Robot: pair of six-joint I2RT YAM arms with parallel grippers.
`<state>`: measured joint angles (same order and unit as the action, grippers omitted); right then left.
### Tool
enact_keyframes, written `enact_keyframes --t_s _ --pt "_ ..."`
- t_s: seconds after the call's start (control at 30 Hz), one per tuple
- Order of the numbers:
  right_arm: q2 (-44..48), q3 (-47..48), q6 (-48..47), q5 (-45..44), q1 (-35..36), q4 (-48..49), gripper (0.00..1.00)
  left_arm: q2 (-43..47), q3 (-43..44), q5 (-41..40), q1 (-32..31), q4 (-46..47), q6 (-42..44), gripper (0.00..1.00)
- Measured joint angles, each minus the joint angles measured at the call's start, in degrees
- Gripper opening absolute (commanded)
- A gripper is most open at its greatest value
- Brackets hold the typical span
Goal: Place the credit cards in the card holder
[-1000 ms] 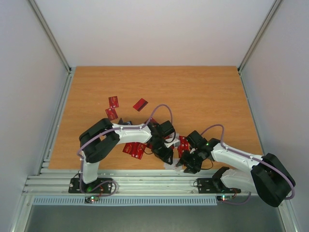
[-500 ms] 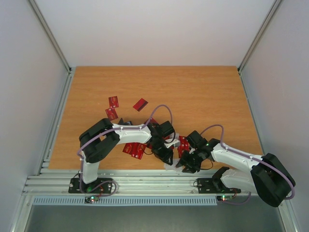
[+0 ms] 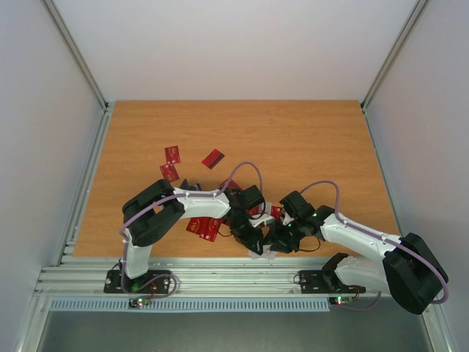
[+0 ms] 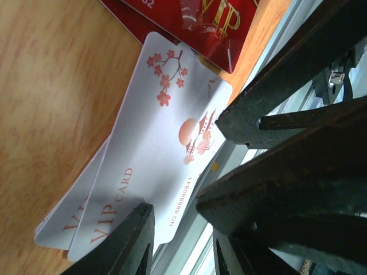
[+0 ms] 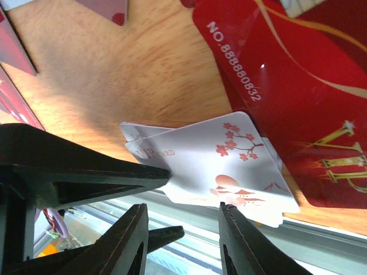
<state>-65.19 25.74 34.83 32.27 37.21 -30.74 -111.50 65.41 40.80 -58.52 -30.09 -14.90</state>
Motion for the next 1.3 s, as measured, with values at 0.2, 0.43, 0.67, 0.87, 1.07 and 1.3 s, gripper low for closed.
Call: enact_keyframes --t_s 0.2,0.43,0.67,0.87,1.07,1.3 --pt "0.0 1.4 -2.1 -0.2 0.0 -1.9 0.35 -0.3 -0.1 1.4 0.0 0.0 0.4 0.31" --pt "2.4 4.0 -4.3 -1.6 0.0 -9.6 0.36 1.8 -1.7 0.8 -0.1 -0.9 0.2 0.36" --pt "4.3 4.0 -2.1 -1.3 1.6 -11.9 0.38 4.5 0.4 -3.7 0.0 -3.9 0.4 0.36" --pt "5.2 0.4 5.4 -0.7 4.5 -8.3 0.38 3.7 2.7 -5.7 0.3 -4.9 1.8 0.36" --pt "4.9 -4.7 11.5 -0.7 5.2 -3.4 0.38 -0.3 4.9 -7.8 0.6 -5.5 3.5 0.36" --pt "1.0 -5.5 12.7 -0.7 5.2 2.3 0.38 -0.7 4.7 -7.8 0.8 -5.6 4.0 0.36"
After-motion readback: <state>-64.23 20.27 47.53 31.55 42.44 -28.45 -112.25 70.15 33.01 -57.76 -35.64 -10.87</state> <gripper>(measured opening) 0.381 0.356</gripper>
